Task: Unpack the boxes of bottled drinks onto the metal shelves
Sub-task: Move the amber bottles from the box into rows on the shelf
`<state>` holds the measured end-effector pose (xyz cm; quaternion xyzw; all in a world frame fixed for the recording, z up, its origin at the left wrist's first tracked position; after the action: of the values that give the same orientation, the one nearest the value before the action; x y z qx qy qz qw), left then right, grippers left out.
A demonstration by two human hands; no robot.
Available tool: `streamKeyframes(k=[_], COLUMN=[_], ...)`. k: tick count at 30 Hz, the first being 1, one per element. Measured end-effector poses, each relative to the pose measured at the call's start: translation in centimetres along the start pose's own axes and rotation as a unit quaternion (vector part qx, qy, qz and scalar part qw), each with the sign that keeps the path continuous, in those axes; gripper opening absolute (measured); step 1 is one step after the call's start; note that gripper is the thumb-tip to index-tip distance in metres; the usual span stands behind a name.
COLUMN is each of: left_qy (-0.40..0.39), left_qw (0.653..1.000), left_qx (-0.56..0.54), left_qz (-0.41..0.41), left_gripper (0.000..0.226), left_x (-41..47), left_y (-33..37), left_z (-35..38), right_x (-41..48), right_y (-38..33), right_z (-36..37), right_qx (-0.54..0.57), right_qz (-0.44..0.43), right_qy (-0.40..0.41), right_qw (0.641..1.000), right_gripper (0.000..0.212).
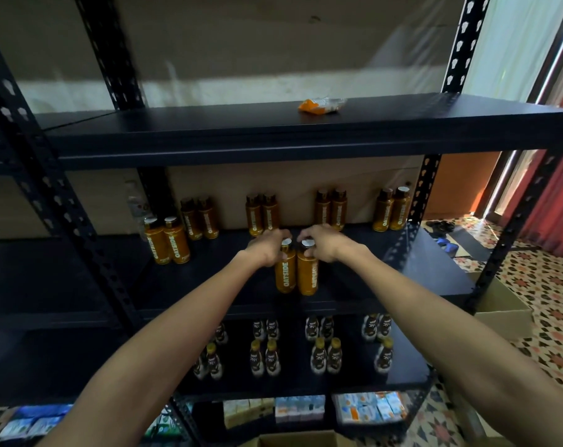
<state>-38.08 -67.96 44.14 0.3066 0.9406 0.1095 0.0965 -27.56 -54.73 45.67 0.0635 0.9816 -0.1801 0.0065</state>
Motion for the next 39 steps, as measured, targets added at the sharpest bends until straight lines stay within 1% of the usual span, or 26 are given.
streamKeyframes(k=[2, 5, 6, 7, 10, 12, 16, 20, 22, 24, 25, 30, 33, 36, 39], left_qy=[-0.002, -0.004, -0.006, -0.010, -0.032, -0.034, -0.008, -0.001, -0.002, -0.004, -0.006, 0.014, 0.021, 0.021, 0.026], left_qw=[1.000, 1.000, 1.000, 1.000, 0.999, 0.999, 0.999, 1.000, 1.000, 1.000, 0.999, 0.994, 0.987, 0.980, 0.969], left_qx=[-0.002, -0.008, -0.012, -0.017, -0.036, -0.042, -0.051, -0.025, -0.011, 0.010, 0.021, 0.094, 0.148, 0.187, 0.238], left_qz=[0.000, 0.003, 0.003, 0.004, 0.009, 0.007, -0.007, -0.011, -0.018, -0.026, -0.031, -0.047, -0.057, -0.065, -0.063], left_gripper=[0.057, 0.056, 0.056, 0.057, 0.064, 0.066, 0.061, 0.052, 0.059, 0.069, 0.069, 0.059, 0.052, 0.055, 0.063], left_x=[0.0, -0.1, 0.0, 0.0, 0.0, 0.1, 0.7, 1.4, 1.7, 1.8, 2.0, 3.3, 4.1, 4.9, 5.8], left_y=[0.0, -0.1, -0.2, -0.2, -0.4, -0.5, -1.0, -2.2, -3.1, -4.2, -4.9, -8.8, -11.1, -13.1, -14.6], left_z=[0.0, -0.1, -0.1, -0.1, -0.3, -0.4, -0.1, -0.8, -1.4, -2.3, -2.7, -4.5, -5.6, -6.6, -7.4], right_x=[-0.1, 0.1, 0.0, 0.0, 0.1, 0.1, 0.8, 2.6, 4.1, 5.4, 6.1, 9.7, 12.2, 14.6, 16.9], right_y=[0.0, 0.6, 0.8, 1.1, 1.5, 1.5, 1.5, 1.5, 1.3, 0.5, 0.0, -3.0, -4.7, -6.6, -7.8], right_z=[0.1, 0.5, 0.6, 0.8, 1.6, 1.8, 2.1, 3.0, 3.6, 4.0, 4.3, 5.6, 6.6, 7.2, 7.6], right_qx=[0.000, 0.036, 0.052, 0.064, 0.097, 0.113, 0.135, 0.153, 0.160, 0.167, 0.167, 0.189, 0.194, 0.168, 0.166], right_qz=[0.014, 0.019, 0.025, 0.031, 0.032, 0.030, 0.019, 0.017, 0.005, -0.008, -0.011, -0.035, -0.053, -0.060, -0.047], right_qy=[0.018, 0.008, 0.003, 0.000, 0.013, 0.025, 0.043, 0.063, 0.065, 0.071, 0.073, 0.075, 0.079, 0.084, 0.083], right_qw=[1.000, 0.999, 0.998, 0.997, 0.995, 0.993, 0.990, 0.986, 0.985, 0.983, 0.983, 0.978, 0.976, 0.980, 0.982], right_gripper=[0.061, 0.087, 0.091, 0.090, 0.069, 0.061, 0.061, 0.061, 0.059, 0.059, 0.060, 0.065, 0.053, 0.054, 0.054])
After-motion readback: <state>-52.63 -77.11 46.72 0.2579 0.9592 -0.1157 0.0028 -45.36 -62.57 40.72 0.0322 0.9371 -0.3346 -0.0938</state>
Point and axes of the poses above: each hand's wrist, its own x-axis towards the middle knuckle, its own z-axis out of the palm, y = z × x, the point moved 1 cm from there along x, towards the middle knuckle, and after that the axes turned 13 degrees about -z, right-handed, at the moved point
